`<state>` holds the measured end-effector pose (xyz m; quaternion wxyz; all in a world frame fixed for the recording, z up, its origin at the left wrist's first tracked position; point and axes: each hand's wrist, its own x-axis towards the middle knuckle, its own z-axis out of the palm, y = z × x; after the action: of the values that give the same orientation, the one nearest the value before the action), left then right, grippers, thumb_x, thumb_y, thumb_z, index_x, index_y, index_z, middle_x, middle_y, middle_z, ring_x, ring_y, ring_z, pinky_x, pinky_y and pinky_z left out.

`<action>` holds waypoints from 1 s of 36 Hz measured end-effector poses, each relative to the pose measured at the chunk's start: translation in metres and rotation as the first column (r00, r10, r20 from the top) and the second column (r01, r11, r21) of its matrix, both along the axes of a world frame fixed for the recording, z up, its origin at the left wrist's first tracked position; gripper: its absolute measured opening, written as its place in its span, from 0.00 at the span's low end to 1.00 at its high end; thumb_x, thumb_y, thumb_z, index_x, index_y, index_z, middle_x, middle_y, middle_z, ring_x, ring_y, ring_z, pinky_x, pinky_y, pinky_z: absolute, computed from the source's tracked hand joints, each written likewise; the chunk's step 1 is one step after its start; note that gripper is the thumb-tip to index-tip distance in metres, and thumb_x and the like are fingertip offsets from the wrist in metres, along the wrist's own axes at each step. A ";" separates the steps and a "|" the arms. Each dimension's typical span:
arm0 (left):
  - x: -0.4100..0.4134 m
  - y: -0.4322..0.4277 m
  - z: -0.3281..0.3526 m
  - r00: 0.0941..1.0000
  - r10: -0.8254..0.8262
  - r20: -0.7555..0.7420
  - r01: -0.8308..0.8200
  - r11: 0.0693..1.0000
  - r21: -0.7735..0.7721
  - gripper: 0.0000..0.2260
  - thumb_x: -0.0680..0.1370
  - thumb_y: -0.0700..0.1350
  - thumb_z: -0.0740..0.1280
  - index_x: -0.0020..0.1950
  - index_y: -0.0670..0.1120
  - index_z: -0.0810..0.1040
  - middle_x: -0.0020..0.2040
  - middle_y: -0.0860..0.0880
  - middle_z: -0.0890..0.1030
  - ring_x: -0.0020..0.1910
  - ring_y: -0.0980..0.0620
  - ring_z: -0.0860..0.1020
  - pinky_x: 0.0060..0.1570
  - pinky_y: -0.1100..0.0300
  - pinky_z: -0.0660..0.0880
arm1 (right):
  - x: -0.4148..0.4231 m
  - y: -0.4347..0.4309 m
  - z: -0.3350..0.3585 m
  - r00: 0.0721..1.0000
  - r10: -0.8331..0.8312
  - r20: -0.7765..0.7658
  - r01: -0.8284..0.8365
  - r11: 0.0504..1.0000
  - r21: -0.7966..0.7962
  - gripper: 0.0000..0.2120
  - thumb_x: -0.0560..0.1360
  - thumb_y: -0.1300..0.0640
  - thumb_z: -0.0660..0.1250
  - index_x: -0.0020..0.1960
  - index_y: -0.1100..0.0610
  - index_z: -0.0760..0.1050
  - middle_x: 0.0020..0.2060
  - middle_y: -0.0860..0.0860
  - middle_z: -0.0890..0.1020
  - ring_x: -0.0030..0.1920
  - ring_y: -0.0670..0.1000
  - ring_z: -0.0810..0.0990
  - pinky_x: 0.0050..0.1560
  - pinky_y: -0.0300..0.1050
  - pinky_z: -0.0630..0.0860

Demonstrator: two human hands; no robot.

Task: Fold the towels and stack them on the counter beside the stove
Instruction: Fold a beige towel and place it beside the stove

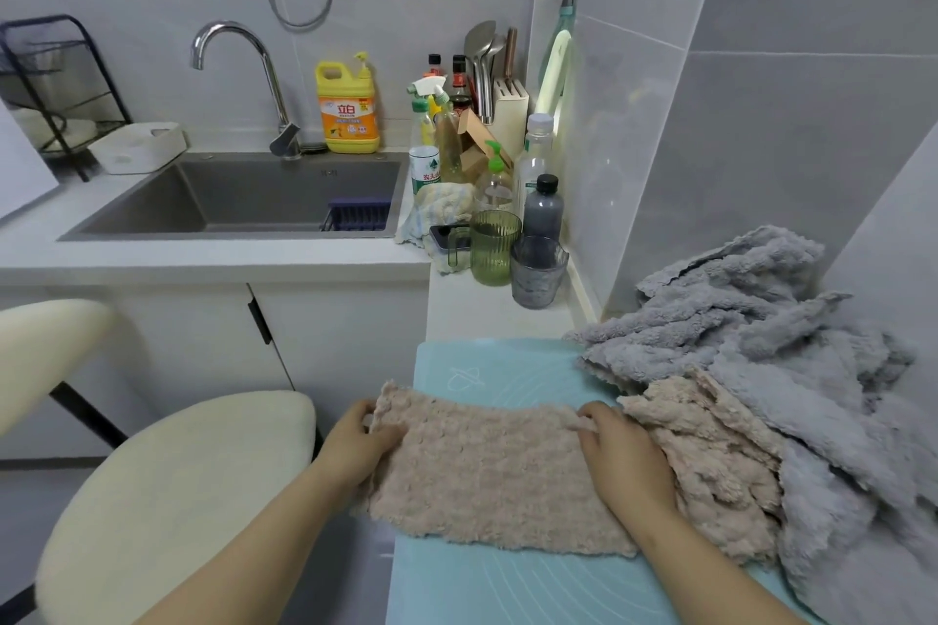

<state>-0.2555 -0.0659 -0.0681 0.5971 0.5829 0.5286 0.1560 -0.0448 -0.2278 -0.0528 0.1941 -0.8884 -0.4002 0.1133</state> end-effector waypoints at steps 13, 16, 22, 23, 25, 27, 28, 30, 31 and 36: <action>-0.025 -0.009 -0.009 0.996 0.092 0.017 -0.092 0.996 0.006 0.06 0.77 0.40 0.67 0.48 0.42 0.70 0.40 0.42 0.78 0.38 0.46 0.74 0.34 0.57 0.67 | 0.004 0.006 0.007 0.988 -0.093 -0.127 0.111 0.984 0.137 0.09 0.78 0.61 0.58 0.57 0.55 0.73 0.38 0.55 0.79 0.34 0.56 0.75 0.30 0.44 0.62; -0.025 -0.007 -0.009 0.994 0.112 0.017 -0.113 0.993 0.021 0.04 0.77 0.39 0.66 0.48 0.42 0.71 0.42 0.41 0.77 0.39 0.46 0.73 0.35 0.58 0.67 | 0.004 0.015 0.012 0.979 -0.121 -0.167 0.159 0.959 0.237 0.10 0.78 0.63 0.59 0.58 0.58 0.73 0.47 0.56 0.80 0.36 0.55 0.73 0.32 0.44 0.64; -0.028 -0.008 -0.008 0.999 0.034 0.015 -0.034 0.999 -0.011 0.06 0.78 0.42 0.65 0.54 0.44 0.72 0.49 0.43 0.78 0.42 0.46 0.74 0.39 0.56 0.69 | -0.002 0.018 0.012 0.956 -0.099 -0.276 0.144 0.979 0.147 0.18 0.78 0.64 0.59 0.67 0.57 0.65 0.39 0.60 0.78 0.36 0.58 0.76 0.36 0.46 0.70; -0.030 -0.010 -0.008 1.000 -0.018 0.005 0.018 0.999 -0.028 0.09 0.78 0.44 0.65 0.58 0.46 0.71 0.52 0.46 0.78 0.44 0.46 0.75 0.40 0.56 0.71 | -0.006 0.015 0.011 0.959 -0.086 -0.268 0.127 0.982 0.139 0.19 0.77 0.64 0.59 0.68 0.57 0.65 0.45 0.61 0.79 0.41 0.59 0.77 0.40 0.48 0.73; -0.033 -0.013 -0.007 0.994 -0.105 -0.012 0.103 0.992 -0.071 0.13 0.79 0.48 0.64 0.62 0.53 0.68 0.58 0.51 0.76 0.50 0.48 0.78 0.46 0.56 0.75 | -0.013 0.009 0.004 0.980 -0.046 -0.193 0.079 0.983 0.168 0.20 0.76 0.63 0.61 0.67 0.57 0.66 0.61 0.58 0.74 0.53 0.57 0.76 0.52 0.47 0.72; -0.037 -0.017 -0.006 0.994 -0.105 0.036 0.109 0.984 -0.140 0.15 0.77 0.47 0.66 0.61 0.56 0.67 0.59 0.53 0.76 0.53 0.49 0.78 0.49 0.53 0.77 | -0.020 0.002 -0.002 0.999 -0.026 -0.029 0.030 0.988 0.153 0.19 0.76 0.61 0.62 0.67 0.55 0.68 0.66 0.53 0.68 0.62 0.54 0.71 0.60 0.46 0.68; -0.039 -0.019 -0.005 0.995 -0.084 0.060 0.093 0.982 -0.167 0.15 0.76 0.46 0.68 0.60 0.55 0.68 0.58 0.53 0.76 0.53 0.49 0.78 0.48 0.53 0.78 | -0.024 -0.002 -0.004 0.998 -0.019 0.053 0.013 0.993 0.119 0.20 0.76 0.59 0.61 0.67 0.53 0.68 0.65 0.51 0.68 0.63 0.52 0.69 0.61 0.46 0.67; -0.043 -0.024 -0.007 0.997 -0.036 0.066 0.047 0.982 -0.181 0.17 0.74 0.44 0.71 0.59 0.52 0.69 0.57 0.50 0.77 0.51 0.49 0.78 0.43 0.54 0.79 | -0.030 -0.011 -0.006 0.993 -0.006 0.114 -0.001 0.998 0.056 0.19 0.77 0.55 0.60 0.67 0.50 0.67 0.62 0.49 0.69 0.63 0.50 0.68 0.60 0.42 0.67; -0.044 -0.027 -0.008 0.998 -0.014 0.057 0.024 0.984 -0.177 0.17 0.73 0.44 0.72 0.59 0.50 0.70 0.56 0.49 0.77 0.49 0.49 0.78 0.40 0.56 0.78 | -0.032 -0.015 -0.008 0.995 0.000 0.103 -0.003 0.999 0.033 0.18 0.77 0.54 0.59 0.67 0.49 0.66 0.61 0.49 0.69 0.62 0.49 0.68 0.58 0.42 0.67; -0.046 -0.041 -0.019 0.998 0.060 -0.029 -0.064 0.983 -0.173 0.12 0.73 0.40 0.72 0.46 0.44 0.68 0.40 0.46 0.76 0.33 0.52 0.73 0.37 0.57 0.73 | -0.031 -0.031 -0.024 0.999 -0.009 -0.054 0.013 0.998 0.058 0.13 0.78 0.53 0.60 0.61 0.53 0.70 0.59 0.52 0.70 0.60 0.51 0.69 0.57 0.43 0.66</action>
<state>-0.3017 -0.1067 -0.0870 0.6342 0.5139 0.5649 0.1209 -0.0757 -0.2591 -0.0768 0.2313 -0.8812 -0.3931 0.1241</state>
